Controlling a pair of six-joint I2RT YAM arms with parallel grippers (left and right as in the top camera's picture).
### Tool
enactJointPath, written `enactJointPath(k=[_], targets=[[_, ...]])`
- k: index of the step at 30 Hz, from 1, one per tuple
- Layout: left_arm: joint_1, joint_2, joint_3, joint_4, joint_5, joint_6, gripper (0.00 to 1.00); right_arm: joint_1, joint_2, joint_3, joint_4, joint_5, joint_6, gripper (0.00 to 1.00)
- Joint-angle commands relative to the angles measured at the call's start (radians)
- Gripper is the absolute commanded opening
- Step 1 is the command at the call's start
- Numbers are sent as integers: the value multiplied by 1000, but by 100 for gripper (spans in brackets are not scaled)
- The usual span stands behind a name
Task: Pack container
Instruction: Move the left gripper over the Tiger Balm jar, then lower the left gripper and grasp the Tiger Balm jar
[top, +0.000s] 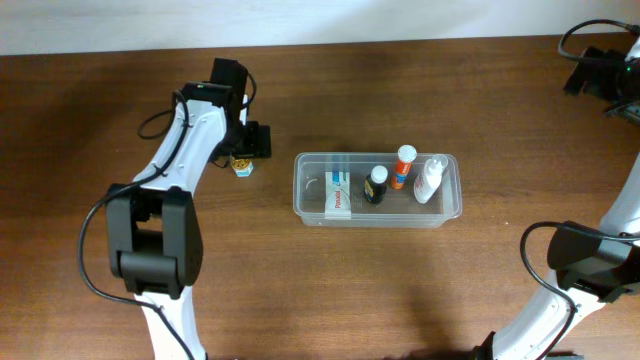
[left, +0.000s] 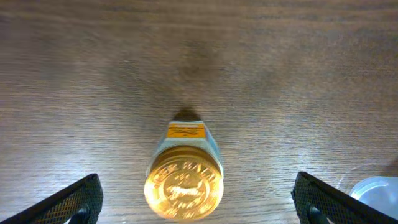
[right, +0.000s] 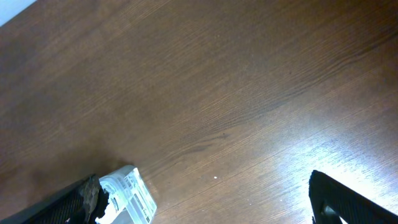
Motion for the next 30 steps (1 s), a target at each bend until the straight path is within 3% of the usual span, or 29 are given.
enactJointPath(k=[1, 30], targets=[[3, 53, 7, -3, 32, -10, 98, -2, -3, -1, -6, 6, 4, 98], [11, 59, 6, 5, -5, -28, 95, -2, -3, -1, -6, 6, 4, 98]])
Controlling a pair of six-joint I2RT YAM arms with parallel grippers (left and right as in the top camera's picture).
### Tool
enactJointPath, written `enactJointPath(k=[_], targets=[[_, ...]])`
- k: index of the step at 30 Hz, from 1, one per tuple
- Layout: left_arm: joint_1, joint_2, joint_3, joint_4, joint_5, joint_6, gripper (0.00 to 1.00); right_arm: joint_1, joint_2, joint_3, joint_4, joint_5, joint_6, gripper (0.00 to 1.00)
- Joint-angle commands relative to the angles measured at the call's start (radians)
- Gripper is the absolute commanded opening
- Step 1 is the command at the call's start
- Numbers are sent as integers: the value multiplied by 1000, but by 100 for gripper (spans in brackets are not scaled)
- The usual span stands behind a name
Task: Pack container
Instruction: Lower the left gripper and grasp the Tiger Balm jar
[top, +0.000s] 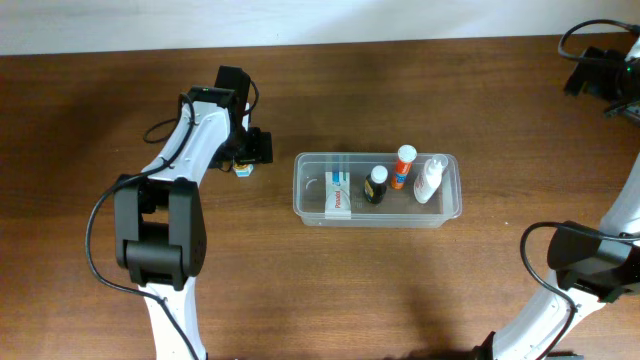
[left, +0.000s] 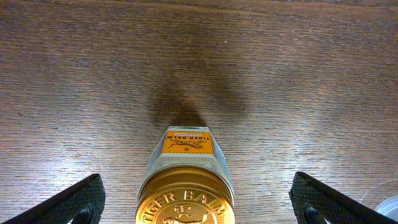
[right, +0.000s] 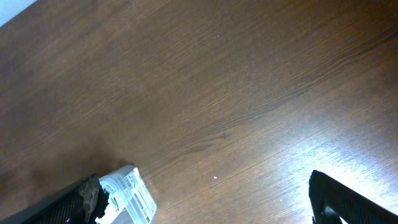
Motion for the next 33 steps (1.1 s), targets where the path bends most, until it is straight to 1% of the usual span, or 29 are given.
enactJointPath(k=[1, 33], targets=[[7, 7, 6, 2, -10, -9, 95, -2, -3, -1, -6, 6, 5, 98], [9, 66, 3, 14, -10, -10, 94, -2, -3, -1, -6, 6, 5, 98]])
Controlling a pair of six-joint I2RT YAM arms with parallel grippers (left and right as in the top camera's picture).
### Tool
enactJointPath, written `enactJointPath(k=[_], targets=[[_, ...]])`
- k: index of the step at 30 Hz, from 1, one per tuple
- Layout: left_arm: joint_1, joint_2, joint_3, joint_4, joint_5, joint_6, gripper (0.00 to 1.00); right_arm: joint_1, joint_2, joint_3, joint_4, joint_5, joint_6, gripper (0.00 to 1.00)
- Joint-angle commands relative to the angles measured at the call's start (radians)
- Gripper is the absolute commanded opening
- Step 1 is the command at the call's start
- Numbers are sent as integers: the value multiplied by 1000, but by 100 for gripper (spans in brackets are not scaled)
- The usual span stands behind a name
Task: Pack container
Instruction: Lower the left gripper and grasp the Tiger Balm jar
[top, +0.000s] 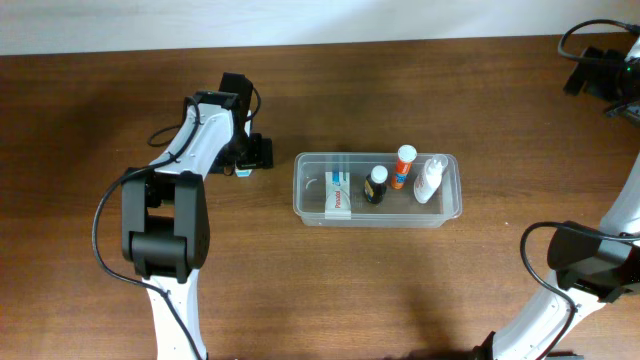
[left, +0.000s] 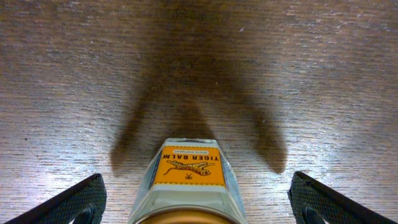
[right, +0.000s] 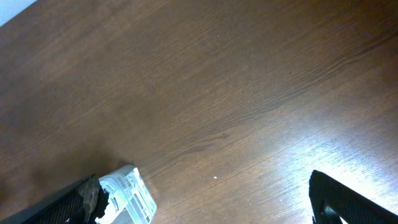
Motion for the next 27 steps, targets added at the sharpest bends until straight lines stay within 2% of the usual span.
enactJointPath(k=[1, 4, 9, 13, 15, 16, 19, 27], targets=[[9, 11, 3, 9, -8, -6, 94, -2, -3, -1, -6, 6, 5, 98], [9, 11, 3, 14, -8, -6, 93, -2, -3, -1, -6, 6, 5, 98], [9, 11, 3, 17, -8, -6, 70, -2, -3, -1, -6, 6, 5, 98], [9, 11, 3, 17, -8, -6, 68, -2, -3, -1, -6, 6, 5, 98], [9, 11, 3, 17, -8, -6, 64, -2, -3, -1, -6, 6, 5, 98], [9, 11, 3, 17, -8, -6, 58, -2, -3, -1, -6, 6, 5, 98], [9, 11, 3, 16, -8, -6, 52, -2, -3, -1, -6, 6, 5, 98], [9, 11, 3, 16, -8, -6, 42, -2, -3, -1, -6, 6, 5, 98]])
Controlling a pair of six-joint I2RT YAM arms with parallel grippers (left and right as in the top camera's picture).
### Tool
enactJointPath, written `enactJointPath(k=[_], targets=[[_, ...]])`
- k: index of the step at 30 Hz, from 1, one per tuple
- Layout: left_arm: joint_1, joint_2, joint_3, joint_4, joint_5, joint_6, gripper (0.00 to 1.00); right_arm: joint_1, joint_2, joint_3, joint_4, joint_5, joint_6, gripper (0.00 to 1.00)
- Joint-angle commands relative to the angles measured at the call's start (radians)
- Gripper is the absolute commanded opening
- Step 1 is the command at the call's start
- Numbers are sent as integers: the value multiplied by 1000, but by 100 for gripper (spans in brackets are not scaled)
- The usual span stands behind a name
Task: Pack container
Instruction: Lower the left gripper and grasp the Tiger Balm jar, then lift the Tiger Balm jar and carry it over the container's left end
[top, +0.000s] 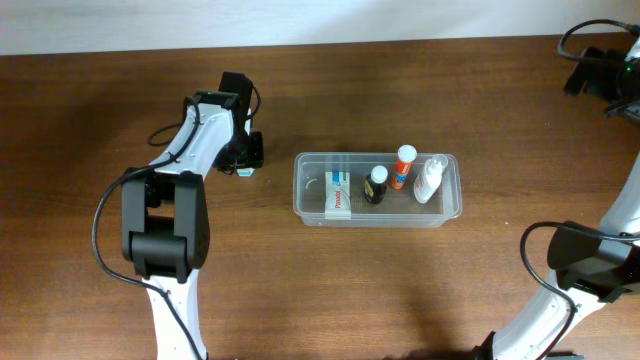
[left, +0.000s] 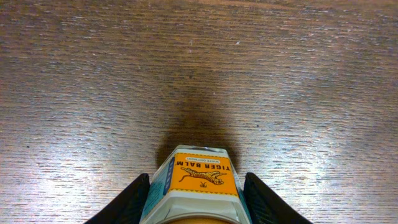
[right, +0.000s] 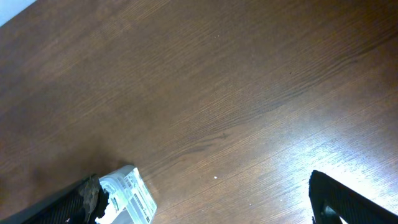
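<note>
A small Tiger Balm jar (left: 196, 186) with an orange label and gold lid stands on the wood table, left of the clear container (top: 377, 214). My left gripper (left: 196, 202) is shut on the jar, one finger against each side. In the overhead view the jar (top: 243, 171) peeks out under the left gripper (top: 245, 155). The container holds a white tube box, a dark bottle, an orange-capped bottle and a white bottle. My right gripper (right: 205, 199) hangs open high at the far right, nothing between its fingers.
The right arm's base (top: 590, 262) stands at the table's right front. The left arm (top: 165, 230) reaches from the front left. A corner of the clear container (right: 127, 190) shows in the right wrist view. Cables lie near the back right corner.
My left gripper has closed: its fingers, wide apart beside the jar before, now press against both sides of the Tiger Balm jar. The right arm has not moved.
My left gripper hung open above the jar, showing its gold lid. It then stood lower and closer with the fingers still spread, then lower again with the label filling the view. Now it is shut on the jar, which stands where it stood.
</note>
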Motion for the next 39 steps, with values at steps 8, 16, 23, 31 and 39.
enactJointPath(k=[8, 16, 23, 31, 39], targets=[[9, 11, 3, 1, -11, -2, 35, -2, -3, -1, -5, 6, 5, 98], [9, 11, 43, -35, -11, -2, 33, -2, -3, -1, -5, 6, 5, 98], [1, 10, 191, -146, -6, 32, 32, -2, -3, -1, -5, 6, 5, 98], [-90, 10, 422, -343, 1, 66, 31, -2, -3, -1, -5, 6, 5, 98], [-252, 10, 620, -512, 47, 66, 30, -2, -3, -1, -5, 6, 5, 98]])
